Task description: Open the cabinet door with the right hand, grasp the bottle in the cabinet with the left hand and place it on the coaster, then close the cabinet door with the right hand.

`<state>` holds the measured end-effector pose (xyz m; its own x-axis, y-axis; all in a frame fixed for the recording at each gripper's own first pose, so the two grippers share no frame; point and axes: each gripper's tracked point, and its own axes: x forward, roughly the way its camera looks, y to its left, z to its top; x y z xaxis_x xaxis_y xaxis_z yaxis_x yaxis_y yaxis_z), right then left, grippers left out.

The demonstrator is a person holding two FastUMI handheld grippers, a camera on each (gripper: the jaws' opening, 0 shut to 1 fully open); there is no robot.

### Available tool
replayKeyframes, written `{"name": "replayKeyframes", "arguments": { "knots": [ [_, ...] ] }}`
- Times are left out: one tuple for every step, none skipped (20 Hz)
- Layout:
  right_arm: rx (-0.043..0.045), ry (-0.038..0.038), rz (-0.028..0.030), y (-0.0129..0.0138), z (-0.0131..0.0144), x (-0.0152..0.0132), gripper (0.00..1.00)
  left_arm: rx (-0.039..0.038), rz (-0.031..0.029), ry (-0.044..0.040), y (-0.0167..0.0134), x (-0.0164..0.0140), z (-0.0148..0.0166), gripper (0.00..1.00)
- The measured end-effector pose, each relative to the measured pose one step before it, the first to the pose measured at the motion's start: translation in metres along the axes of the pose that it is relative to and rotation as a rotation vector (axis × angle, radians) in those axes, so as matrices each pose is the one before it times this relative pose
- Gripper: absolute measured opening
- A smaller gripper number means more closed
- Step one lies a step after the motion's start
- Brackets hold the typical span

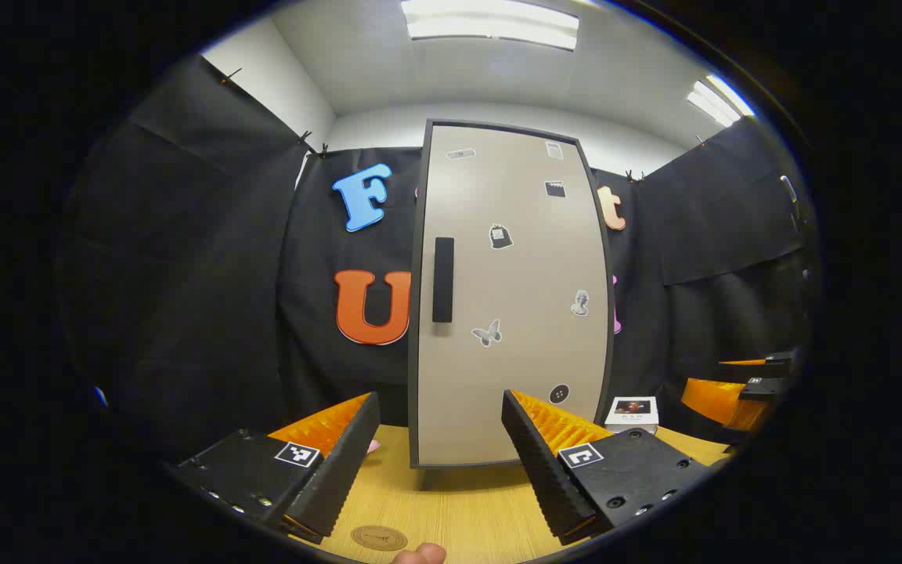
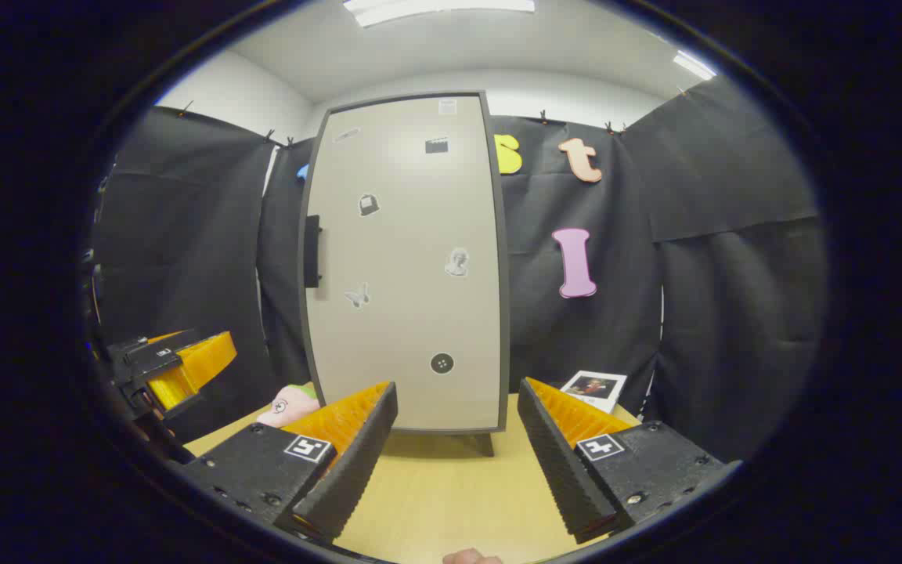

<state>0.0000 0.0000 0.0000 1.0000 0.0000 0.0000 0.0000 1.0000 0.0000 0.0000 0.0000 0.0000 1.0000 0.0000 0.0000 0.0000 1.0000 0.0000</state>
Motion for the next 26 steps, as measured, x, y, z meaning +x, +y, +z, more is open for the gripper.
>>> {"name": "replayKeyframes", "arguments": {
  "knots": [
    [-0.00042,0.00025,-0.00147,0.00056,-0.00127,-0.00135,0.99,-0.00237,0.00260,-0.00980,0.00030,-0.00153,0.00138,0.95],
    [-0.00081,0.00457,-0.00672,-0.00169,-0.00219,-0.00128,0.99,-0.00213,0.00176,-0.00486,0.00010,-0.00180,0.00077,0.95],
    [0.00165,0.00433,0.00335,0.00091,-0.00064,-0.00128,0.99,-0.00193,-0.00291,0.00730,-0.00155,-0.00151,-0.00243,0.95],
    [0.00110,0.00348,0.00260,0.00130,-0.00035,0.00002,0.99,-0.00287,-0.00534,0.00941,-0.00204,-0.00123,-0.00340,0.95],
    [0.00025,-0.00060,-0.00097,-0.00063,0.00149,-0.00089,0.99,-0.00238,-0.00172,0.00146,-0.00062,-0.00054,0.00007,0.95],
    [-0.00030,-0.00450,-0.00186,-0.00166,0.00173,-0.00056,0.97,-0.00026,0.00101,-0.00248,0.00000,0.00099,0.00145,0.95],
    [-0.00079,-0.00288,-0.00280,-0.00157,0.00154,-0.00019,0.97,0.00478,0.00176,0.00089,0.00081,0.00112,0.00057,0.95],
    [0.00035,-0.00152,-0.00166,-0.00055,0.00086,0.00020,0.97,0.00493,0.00402,-0.00011,0.00160,0.00064,-0.00140,0.95],
    [0.00032,-0.00054,0.00068,-0.00022,0.00087,0.00022,0.97,0.00211,0.00331,0.00025,0.00088,0.00094,0.00037,0.95],
    [-0.00098,0.00181,-0.00111,-0.00094,-0.00064,-0.00007,0.97,-0.00159,0.00011,0.00189,0.00029,0.00071,-0.00028,0.95],
    [-0.00136,-0.00009,-0.00134,-0.00089,0.00068,0.00060,0.99,-0.00315,0.00080,-0.00146,-0.00024,0.00014,0.00057,0.95],
    [-0.00036,-0.00217,-0.00238,-0.00093,0.00033,0.00018,0.97,-0.00074,-0.00195,-0.00075,-0.00079,0.00064,0.00074,0.95],
    [0.00153,-0.00116,-0.00239,-0.00053,0.00077,-0.00024,0.97,0.00212,-0.00137,-0.00117,-0.00082,0.00096,0.00020,0.95],
    [0.00234,0.00001,0.00041,0.00021,-0.00095,0.00009,0.97,0.00246,-0.00085,-0.00251,0.00001,0.00047,0.00099,0.95],
    [0.00225,-0.00170,-0.00012,0.00078,0.00055,-0.00001,0.97,0.00243,-0.00157,-0.00221,-0.00046,-0.00012,0.00037,0.95],
    [0.00070,-0.00115,0.00111,0.00009,-0.00002,-0.00024,0.97,0.00212,-0.00120,-0.00120,-0.00080,0.00078,0.00021,0.95],
    [-0.00042,0.00160,0.00179,0.00066,0.00036,0.00043,0.97,0.00083,-0.00043,0.00024,-0.00025,0.00018,-0.00047,0.95],
    [-0.00020,-0.00078,0.00548,0.00106,-0.00043,-0.00045,0.97,-0.00061,-0.00012,0.00159,0.00001,0.00013,0.00034,0.95],
    [-0.00390,-0.00051,0.00665,0.00124,0.00095,-0.00016,0.97,-0.00121,-0.00022,0.00151,0.00004,-0.00003,0.00021,0.95],
    [-0.00764,0.00010,0.00044,0.00005,0.00005,0.00031,0.99,-0.00050,-0.00016,-0.00024,-0.00004,0.00069,-0.00034,0.95],
    [-0.00803,-0.00189,-0.00026,-0.00027,0.00064,-0.00043,0.97,0.00104,0.00188,-0.00151,0.00076,-0.00075,-0.00038,0.95],
    [-0.00461,-0.00063,0.00003,0.00029,0.00007,0.00014,0.97,0.00097,0.00244,-0.00005,0.00097,0.00000,0.00030,0.95],
    [0.00169,0.00175,0.00629,0.00173,0.00018,-0.00006,0.97,-0.00046,-0.00042,0.00410,0.00006,0.00034,-0.00067,0.95],
    [0.00230,0.00179,0.01152,0.00273,-0.00148,-0.00050,0.97,-0.00159,-0.00017,0.00448,-0.00012,-0.00041,-0.00075,0.95],
    [-0.00026,-0.00107,0.00703,0.00081,0.00040,0.00029,0.99,-0.00332,-0.00109,0.00258,-0.00020,-0.00069,-0.00099,0.95],
    [-0.00579,0.00155,0.00243,-0.00065,-0.00003,-0.00049,0.99,0.00077,-0.00001,0.00032,-0.00039,-0.00020,-0.00018,0.95]
  ]
}}
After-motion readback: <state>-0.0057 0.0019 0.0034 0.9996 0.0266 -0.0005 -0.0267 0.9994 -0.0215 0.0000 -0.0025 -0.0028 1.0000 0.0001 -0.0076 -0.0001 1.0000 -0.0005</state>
